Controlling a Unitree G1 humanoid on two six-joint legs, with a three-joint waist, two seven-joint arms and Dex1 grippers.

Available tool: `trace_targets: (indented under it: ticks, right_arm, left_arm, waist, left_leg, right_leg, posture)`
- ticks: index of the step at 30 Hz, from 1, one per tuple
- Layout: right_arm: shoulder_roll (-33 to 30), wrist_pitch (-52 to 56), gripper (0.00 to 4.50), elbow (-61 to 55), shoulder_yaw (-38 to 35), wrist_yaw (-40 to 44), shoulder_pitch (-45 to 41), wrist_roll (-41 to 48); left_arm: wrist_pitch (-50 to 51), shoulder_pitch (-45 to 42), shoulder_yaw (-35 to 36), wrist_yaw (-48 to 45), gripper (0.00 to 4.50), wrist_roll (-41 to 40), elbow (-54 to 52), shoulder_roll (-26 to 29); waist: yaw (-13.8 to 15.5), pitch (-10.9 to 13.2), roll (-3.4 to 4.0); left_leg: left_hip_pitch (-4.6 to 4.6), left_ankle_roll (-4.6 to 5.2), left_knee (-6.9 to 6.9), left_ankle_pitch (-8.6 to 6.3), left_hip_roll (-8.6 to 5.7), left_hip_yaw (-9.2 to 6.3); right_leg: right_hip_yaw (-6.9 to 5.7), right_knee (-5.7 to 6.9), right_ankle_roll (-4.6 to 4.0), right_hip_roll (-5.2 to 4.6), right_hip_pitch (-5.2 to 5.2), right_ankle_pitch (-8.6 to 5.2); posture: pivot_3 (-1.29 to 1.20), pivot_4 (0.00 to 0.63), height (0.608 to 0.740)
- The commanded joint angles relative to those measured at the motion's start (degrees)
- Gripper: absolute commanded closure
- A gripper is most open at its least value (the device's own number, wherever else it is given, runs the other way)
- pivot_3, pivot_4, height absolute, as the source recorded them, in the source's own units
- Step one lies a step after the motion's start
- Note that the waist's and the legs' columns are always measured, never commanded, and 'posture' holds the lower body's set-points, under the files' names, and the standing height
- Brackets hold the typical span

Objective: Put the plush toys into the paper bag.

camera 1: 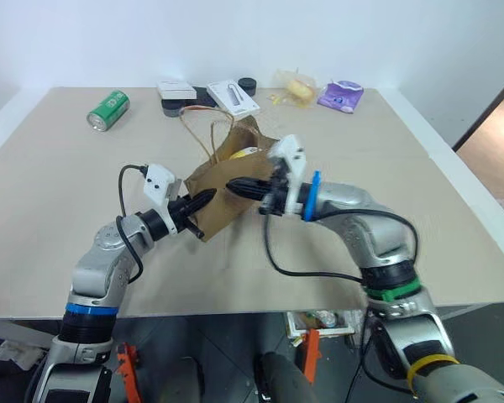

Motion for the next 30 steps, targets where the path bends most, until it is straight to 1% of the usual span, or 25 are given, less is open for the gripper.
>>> trace_targets:
  ticks: [1,2,3,5,6,7,8,9,10,13,19,22,24,25,26,27,28,30]
  right_arm:
    - [-8.48,1.49,3.85,-0.52,-9.28,8.34,-1.01,6.5]
    - [-12.48,2.58,3.65,1.23,-11.45,12.0,-1.85,8.3]
    - [-16.29,3.47,3.06,3.0,-13.35,15.82,-3.08,9.98]
    - [-21.88,5.34,2.17,6.27,-15.42,21.64,-6.01,12.81]
    - [-23.63,5.76,1.75,7.59,-15.67,23.61,-7.43,13.58]
    - [-25.04,5.88,1.22,9.0,-15.48,25.04,-9.06,13.69]
    - [-26.12,5.81,0.86,10.26,-15.16,26.3,-10.38,13.51]
    - [-27.09,5.26,0.37,11.56,-14.61,27.58,-11.41,12.85]
    - [-27.87,4.65,0.05,12.73,-14.05,28.83,-12.19,12.19]
    - [-29.37,2.75,0.05,14.62,-12.5,31.88,-13.01,10.26]
    - [-29.39,1.62,0.05,13.76,-10.75,34.19,-11.85,8.88]
    - [-29.68,1.09,0.0,12.54,-9.66,35.31,-10.63,8.27]
    - [-29.76,1.21,0.0,12.38,-9.36,35.64,-10.59,8.15]
    - [-29.81,1.31,0.0,12.31,-9.3,35.75,-10.63,8.12]
    - [-29.83,1.37,0.0,12.32,-9.22,35.85,-10.76,8.03]
    - [-29.85,1.44,0.0,12.36,-9.15,35.97,-10.89,7.94]
    - [-29.87,1.49,0.0,12.4,-9.13,36.06,-10.99,7.87]
    - [-29.96,1.61,0.0,12.46,-9.14,36.13,-11.12,7.75]
  left_arm:
    - [2.39,-1.04,3.23,-4.23,4.5,-5.64,-3.24,2.18]
    - [3.04,-0.74,3.44,-7.11,4.5,-7.19,-3.77,3.79]
    - [3.98,-0.52,3.83,-10.09,4.5,-9.0,-4.08,5.3]
    - [5.92,-0.54,4.42,-14.68,4.5,-12.09,-4.2,7.82]
    - [6.77,-0.69,4.47,-16.37,4.5,-13.28,-4.14,8.89]
    - [7.64,-0.59,4.1,-18.58,4.5,-14.26,-4.31,10.23]
    - [8.68,-0.4,3.7,-20.6,4.5,-15.22,-4.55,11.48]
    - [9.27,-0.08,3.09,-22.48,4.5,-15.48,-4.73,12.73]
    - [9.33,0.12,2.55,-23.73,4.5,-15.23,-4.57,13.53]
    - [8.95,0.97,1.08,-26.95,4.5,-14.16,-2.84,14.86]
    - [5.18,2.28,-2.02,-30.24,4.5,-9.53,2.06,14.75]
    - [3.8,2.72,-3.14,-31.7,3.58,-8.07,2.75,14.86]
    - [2.73,2.84,-3.42,-31.9,2.66,-6.85,3.12,14.93]
    - [1.97,2.89,-3.39,-31.7,2.29,-6.1,3.25,14.89]
    - [2.33,2.86,-3.09,-31.82,1.71,-6.29,3.05,15.03]
    - [2.75,2.84,-2.72,-31.96,1.54,-6.63,2.72,15.19]
    - [3.42,2.94,-2.15,-32.05,0.94,-7.23,1.86,15.55]
    - [5.24,3.36,-0.6,-31.94,0.04,-8.9,-0.66,16.71]
  waist:
    - [0.01,0.02,0.02]
    - [-0.04,0.02,0.02]
    - [-0.14,0.04,0.04]
    - [-0.25,0.13,0.17]
    - [-0.4,0.18,0.25]
    - [-0.5,0.18,0.26]
    - [-0.66,0.18,0.26]
    - [-0.86,0.18,0.26]
    - [-0.88,0.17,0.26]
    - [-0.87,0.18,0.26]
    - [-0.79,0.18,0.26]
    - [-0.42,0.18,0.27]
    - [-0.38,0.18,0.27]
    - [-0.37,0.19,0.28]
    - [-0.37,0.19,0.28]
    - [-0.38,0.19,0.28]
    - [-0.37,0.19,0.28]
    - [-0.41,0.19,0.28]
  left_leg:
    - [-0.01,0.0,0.0,0.0,-0.04,0.03]
    - [0.0,0.01,0.0,-0.01,-0.07,0.05]
    - [0.01,0.01,0.0,-0.02,-0.07,0.04]
    - [0.02,0.02,0.0,-0.02,-0.07,0.05]
    - [0.04,0.03,0.0,-0.03,-0.07,0.05]
    - [0.07,0.05,-0.02,-0.04,-0.07,0.07]
    - [0.12,0.12,-0.03,-0.08,-0.05,0.07]
    - [0.19,0.2,-0.03,-0.13,0.0,0.06]
    - [0.23,0.22,-0.03,-0.14,0.07,0.05]
    - [0.29,0.24,-0.07,-0.15,0.12,0.03]
    - [0.2,0.23,-0.05,-0.16,0.08,0.11]
    - [0.17,0.22,-0.04,-0.17,0.09,0.1]
    - [0.16,0.21,-0.05,-0.17,0.09,0.09]
    - [0.15,0.21,-0.04,-0.17,0.09,0.1]
    - [0.15,0.21,-0.05,-0.17,0.09,0.11]
    - [0.15,0.21,-0.04,-0.17,0.09,0.1]
    - [0.15,0.21,-0.04,-0.17,0.1,0.1]
    - [0.15,0.21,-0.04,-0.17,0.1,0.1]
  right_leg:
    - [0.02,-0.03,-0.12,-0.04,-0.01,-0.09]
    - [0.06,-0.06,-0.16,-0.05,0.0,-0.11]
    - [0.06,-0.06,-0.17,-0.05,0.01,-0.12]
    - [0.07,-0.06,-0.21,-0.04,-0.01,-0.14]
    - [0.07,-0.05,-0.24,-0.03,-0.01,-0.15]
    - [0.1,-0.05,-0.26,-0.01,-0.03,-0.15]
    - [0.12,-0.05,-0.31,0.02,-0.02,-0.17]
    - [0.12,-0.04,-0.37,0.08,0.01,-0.18]
    - [0.11,-0.03,-0.44,0.15,0.01,-0.18]
    - [0.06,-0.01,-0.52,0.19,0.06,-0.21]
    - [0.12,-0.01,-0.46,0.13,0.01,-0.23]
    - [0.12,-0.02,-0.44,0.12,-0.01,-0.25]
    - [0.11,-0.02,-0.44,0.12,-0.02,-0.25]
    - [0.12,-0.02,-0.44,0.12,-0.03,-0.25]
    - [0.12,-0.01,-0.44,0.12,-0.03,-0.25]
    - [0.12,-0.02,-0.44,0.12,-0.03,-0.25]
    - [0.11,-0.01,-0.45,0.12,-0.03,-0.25]
    - [0.12,-0.01,-0.45,0.12,-0.03,-0.25]
  posture:
    - [0.0,0.15,0.74]
    - [0.0,0.15,0.74]
    - [0.0,0.15,0.74]
    - [0.0,0.15,0.74]
    - [0.0,0.15,0.74]
    - [0.0,0.15,0.74]
    - [0.0,0.15,0.74]
    - [0.0,0.15,0.74]
    - [0.0,0.15,0.74]
    - [0.0,0.15,0.74]
    - [0.0,0.15,0.74]
    - [0.0,0.15,0.74]
    - [0.0,0.15,0.74]
    - [0.0,0.15,0.74]
    - [0.0,0.15,0.74]
    - [0.0,0.15,0.74]
    - [0.0,0.15,0.74]
    - [0.0,0.15,0.74]
